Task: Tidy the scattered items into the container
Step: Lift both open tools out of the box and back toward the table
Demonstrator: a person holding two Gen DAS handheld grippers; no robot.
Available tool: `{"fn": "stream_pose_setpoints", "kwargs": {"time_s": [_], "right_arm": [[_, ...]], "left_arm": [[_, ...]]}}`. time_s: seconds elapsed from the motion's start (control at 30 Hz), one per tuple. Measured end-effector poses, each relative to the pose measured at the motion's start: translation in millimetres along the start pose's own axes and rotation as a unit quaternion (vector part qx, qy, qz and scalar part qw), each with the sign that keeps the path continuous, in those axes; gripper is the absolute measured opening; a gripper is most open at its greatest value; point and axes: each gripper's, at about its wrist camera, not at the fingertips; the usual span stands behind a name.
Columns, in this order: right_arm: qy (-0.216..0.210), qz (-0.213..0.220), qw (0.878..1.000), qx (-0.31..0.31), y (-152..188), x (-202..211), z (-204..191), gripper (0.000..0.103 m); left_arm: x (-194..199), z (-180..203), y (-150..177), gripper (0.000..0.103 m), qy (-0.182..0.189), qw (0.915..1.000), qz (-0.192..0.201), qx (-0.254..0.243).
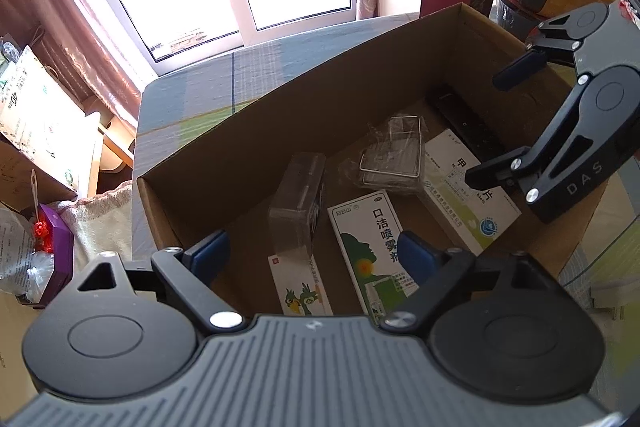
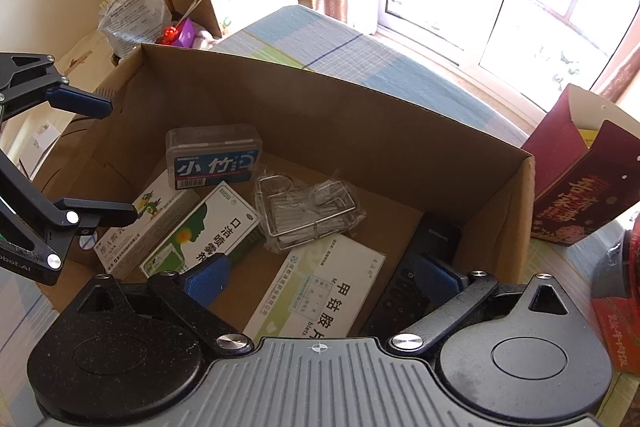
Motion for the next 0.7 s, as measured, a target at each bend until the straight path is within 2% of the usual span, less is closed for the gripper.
{"fn": "stream_pose_setpoints", "kwargs": {"time_s": [0.7], "right_arm": [[0.02, 0.025, 0.999, -0.025, 19, 52, -27, 0.103]], "left_arm": [[63, 15, 19, 0.09, -0.004, 0.9997, 0.019, 0.015]]}}
Point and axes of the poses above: each gripper's, at about its wrist camera, not at the fingertips, and x roughly against the way its jaws point, z to its right, y to its underside, and after that the axes turned 7 degrees about -y, right-handed
